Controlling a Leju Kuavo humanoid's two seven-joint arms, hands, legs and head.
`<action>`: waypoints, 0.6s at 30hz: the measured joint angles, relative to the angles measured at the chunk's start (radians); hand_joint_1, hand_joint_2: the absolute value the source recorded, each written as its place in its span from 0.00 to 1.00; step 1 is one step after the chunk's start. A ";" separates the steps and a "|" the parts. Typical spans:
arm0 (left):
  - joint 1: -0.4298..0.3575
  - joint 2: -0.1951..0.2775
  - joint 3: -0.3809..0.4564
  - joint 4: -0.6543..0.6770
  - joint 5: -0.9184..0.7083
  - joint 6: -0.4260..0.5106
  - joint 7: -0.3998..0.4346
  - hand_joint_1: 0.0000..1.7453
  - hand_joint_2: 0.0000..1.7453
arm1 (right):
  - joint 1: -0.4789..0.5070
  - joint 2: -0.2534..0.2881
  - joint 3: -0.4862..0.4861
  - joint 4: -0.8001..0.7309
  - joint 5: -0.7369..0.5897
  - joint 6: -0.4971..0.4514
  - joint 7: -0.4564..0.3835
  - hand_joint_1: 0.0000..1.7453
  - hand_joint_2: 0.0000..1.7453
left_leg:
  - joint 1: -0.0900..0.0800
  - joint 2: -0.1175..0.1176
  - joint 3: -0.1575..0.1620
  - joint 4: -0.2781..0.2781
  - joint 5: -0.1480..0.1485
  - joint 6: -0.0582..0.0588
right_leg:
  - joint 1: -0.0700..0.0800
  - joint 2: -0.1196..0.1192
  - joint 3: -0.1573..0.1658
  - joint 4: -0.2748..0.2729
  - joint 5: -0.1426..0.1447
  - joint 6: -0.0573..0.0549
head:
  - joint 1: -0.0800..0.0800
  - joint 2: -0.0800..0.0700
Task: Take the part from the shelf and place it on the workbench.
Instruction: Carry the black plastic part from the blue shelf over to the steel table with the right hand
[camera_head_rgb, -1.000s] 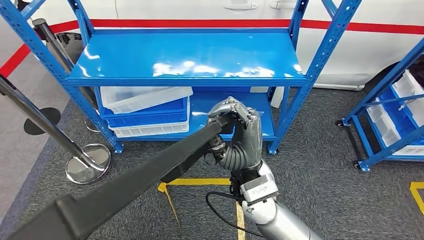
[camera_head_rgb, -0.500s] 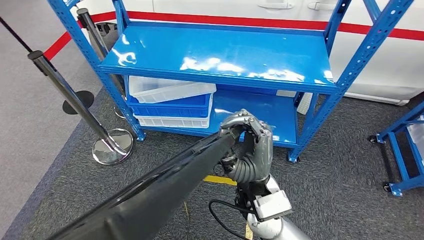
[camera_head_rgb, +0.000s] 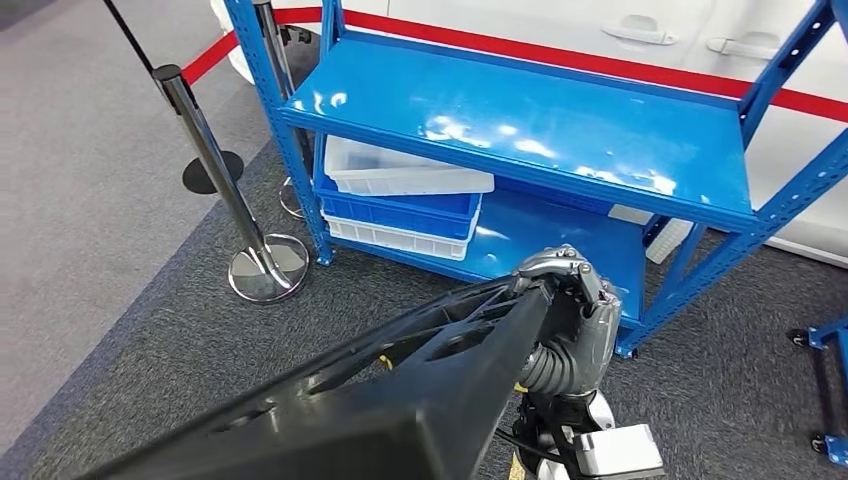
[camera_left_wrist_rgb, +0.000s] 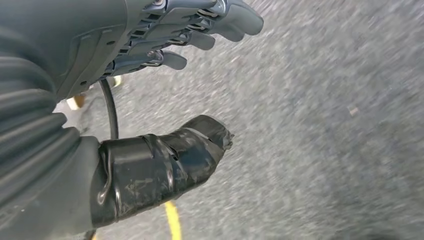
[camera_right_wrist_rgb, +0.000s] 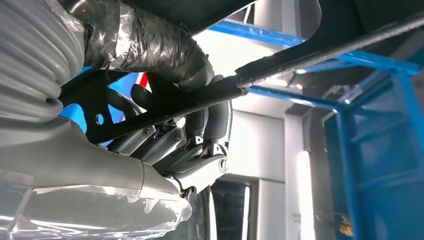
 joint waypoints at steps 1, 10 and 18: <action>0.000 0.000 -0.006 0.000 -0.008 -0.008 0.013 0.00 1.00 | 0.008 -0.003 -0.001 -0.005 -0.003 -0.001 0.001 0.98 1.00 | 0.000 -0.014 -0.001 0.003 -0.001 -0.001 | -0.001 0.005 0.019 -0.040 0.030 -0.002 | 0.000 0.000; -0.002 0.009 -0.067 -0.007 -0.067 -0.013 0.046 0.00 1.00 | 0.033 -0.016 -0.004 -0.047 -0.053 0.008 -0.012 0.98 1.00 | 0.005 -0.046 -0.058 0.068 -0.021 -0.046 | -0.015 0.051 0.113 -0.258 0.119 -0.026 | -0.007 0.000; -0.007 0.015 -0.091 -0.026 -0.027 0.007 0.034 0.00 1.00 | -0.001 -0.014 -0.004 -0.016 -0.204 0.063 -0.058 0.98 1.00 | 0.003 0.068 -0.064 0.117 -0.027 -0.051 | -0.004 -0.067 0.119 -0.261 0.113 -0.035 | -0.015 0.000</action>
